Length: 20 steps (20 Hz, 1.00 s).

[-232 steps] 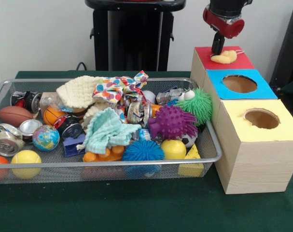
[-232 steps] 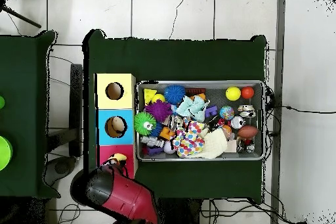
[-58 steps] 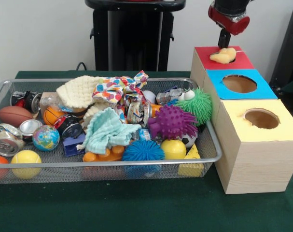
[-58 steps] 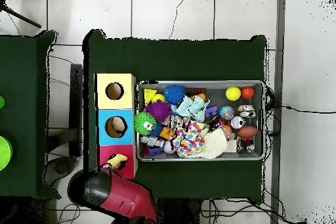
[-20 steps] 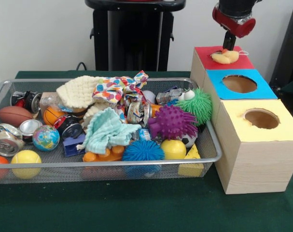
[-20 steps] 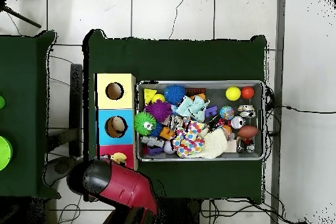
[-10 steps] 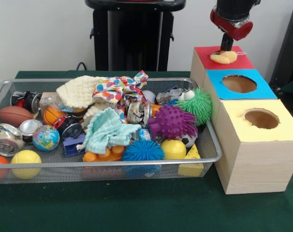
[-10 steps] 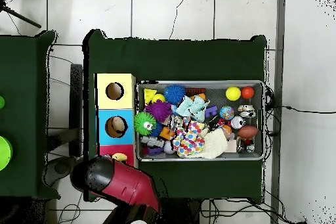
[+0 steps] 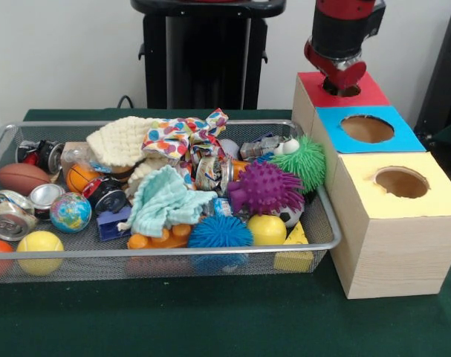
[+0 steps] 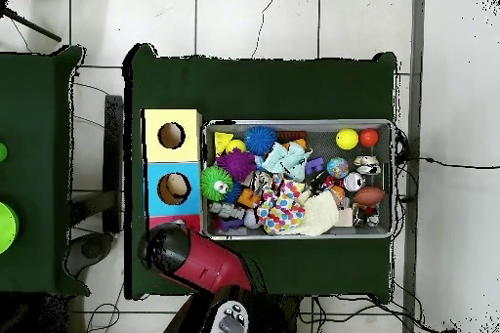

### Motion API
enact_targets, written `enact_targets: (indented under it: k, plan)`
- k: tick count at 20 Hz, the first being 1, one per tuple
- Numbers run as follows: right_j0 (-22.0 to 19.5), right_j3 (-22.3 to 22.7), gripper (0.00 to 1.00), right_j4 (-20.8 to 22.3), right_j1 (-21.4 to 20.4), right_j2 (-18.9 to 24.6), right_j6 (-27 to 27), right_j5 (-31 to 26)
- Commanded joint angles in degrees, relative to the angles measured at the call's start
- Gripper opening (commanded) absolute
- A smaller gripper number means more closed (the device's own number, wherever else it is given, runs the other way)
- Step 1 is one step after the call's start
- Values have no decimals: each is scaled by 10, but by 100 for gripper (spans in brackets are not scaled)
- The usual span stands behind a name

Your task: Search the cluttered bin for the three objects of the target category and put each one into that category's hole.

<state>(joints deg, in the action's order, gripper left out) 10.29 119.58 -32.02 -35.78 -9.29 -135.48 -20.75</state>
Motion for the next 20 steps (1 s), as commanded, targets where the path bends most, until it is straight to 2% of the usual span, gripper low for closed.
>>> enact_targets:
  k: [1, 3, 5, 8, 13, 17, 19, 20]
  plan:
    - [-38, -44, 0, 28, 107, 60, -100, 221]
    - [-45, -58, 0, 39, 142, 75, -111, 271]
    - [-45, -70, 0, 45, 165, 82, -124, 298]
    - [-31, -74, 0, 41, 166, 72, -131, 286]
    - [-31, -49, 0, 38, 117, 61, -112, 207]
    - [-43, -19, 0, 70, 83, 45, -77, 183]
    - [-50, 6, 0, 92, 55, 35, -59, 170]
    - [-42, 15, 0, 100, 30, 19, -51, 145]
